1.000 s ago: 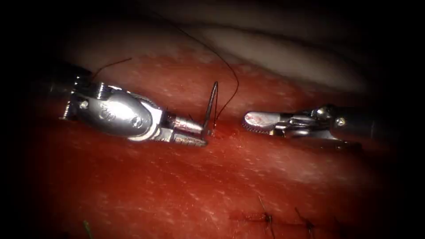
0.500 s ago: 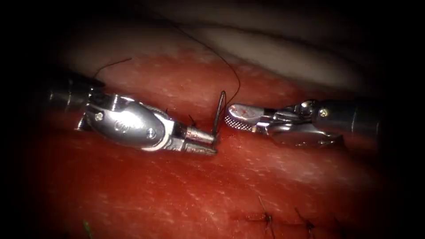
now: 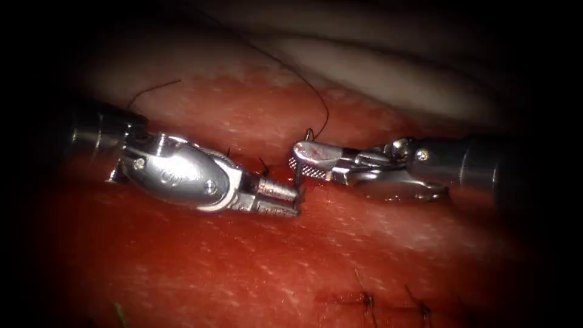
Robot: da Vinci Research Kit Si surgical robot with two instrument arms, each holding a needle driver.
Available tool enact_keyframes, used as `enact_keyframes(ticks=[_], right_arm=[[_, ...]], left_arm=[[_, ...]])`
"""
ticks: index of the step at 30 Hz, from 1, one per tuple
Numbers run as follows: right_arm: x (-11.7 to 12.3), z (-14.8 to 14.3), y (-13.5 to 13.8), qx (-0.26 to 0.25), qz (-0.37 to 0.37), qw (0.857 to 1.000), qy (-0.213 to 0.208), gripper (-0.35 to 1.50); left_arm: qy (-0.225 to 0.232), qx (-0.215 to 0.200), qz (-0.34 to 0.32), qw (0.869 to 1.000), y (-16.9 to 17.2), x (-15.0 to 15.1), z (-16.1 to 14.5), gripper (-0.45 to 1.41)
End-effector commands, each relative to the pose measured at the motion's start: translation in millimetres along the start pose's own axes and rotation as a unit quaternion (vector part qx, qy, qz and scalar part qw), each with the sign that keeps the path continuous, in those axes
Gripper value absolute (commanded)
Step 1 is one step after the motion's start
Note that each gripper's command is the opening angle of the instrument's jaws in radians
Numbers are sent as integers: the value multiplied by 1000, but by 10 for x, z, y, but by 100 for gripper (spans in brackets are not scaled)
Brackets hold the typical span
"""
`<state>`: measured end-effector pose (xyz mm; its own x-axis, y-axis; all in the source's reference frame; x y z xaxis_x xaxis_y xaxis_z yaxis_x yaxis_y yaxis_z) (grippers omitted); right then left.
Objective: Wound Closure
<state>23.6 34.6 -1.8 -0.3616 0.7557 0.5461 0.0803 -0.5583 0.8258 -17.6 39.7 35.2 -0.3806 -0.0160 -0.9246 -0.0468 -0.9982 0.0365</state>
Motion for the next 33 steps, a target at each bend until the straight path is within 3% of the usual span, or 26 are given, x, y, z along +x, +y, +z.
enact_keyframes(ticks=[1,4,9,10,13,14,20,21,23,25,26,28,30,31,33], right_arm=[[1,10,0,-1,-1,1000,-5,71],[-3,8,0,-14,0,1000,-16,39],[-5,11,0,-13,0,1000,-17,41],[-5,12,0,-13,0,1000,-18,34],[-6,13,0,-17,1,1000,-21,-10],[-6,13,0,-20,1,1000,-22,-35],[-9,11,1,-42,-10,999,-30,-35],[-10,10,2,-41,-16,998,-33,-35],[-10,10,2,-42,-39,998,-35,-35],[-9,10,3,-41,-60,997,-37,-35],[-7,11,4,-35,-82,995,-39,-35],[-4,11,5,-29,-92,995,-35,-35],[0,11,6,-21,-104,994,-29,-35],[4,11,6,-14,-117,993,-24,-35],[7,11,5,-5,-129,991,-18,-35]], left_arm=[[0,-1,-1,1000,5,-4,6,-35],[1,-1,0,1000,5,-5,6,-35],[0,0,0,1000,6,-6,8,-35],[1,-1,0,1000,7,-5,8,-35],[0,-1,0,1000,8,-4,9,-35],[0,-3,0,1000,8,-4,9,-35],[0,-3,0,1000,8,-5,9,-35],[-4,-7,3,1000,7,-5,10,-24],[-6,-9,-27,1000,4,-5,12,26],[-5,-8,-75,997,2,-5,13,51],[-2,-10,-134,991,0,-4,14,55],[7,-25,-161,987,-2,-2,17,64],[29,-71,-184,980,2,-1,17,67],[40,-118,-197,972,12,0,16,72],[37,-150,-208,966,22,2,14,79]])
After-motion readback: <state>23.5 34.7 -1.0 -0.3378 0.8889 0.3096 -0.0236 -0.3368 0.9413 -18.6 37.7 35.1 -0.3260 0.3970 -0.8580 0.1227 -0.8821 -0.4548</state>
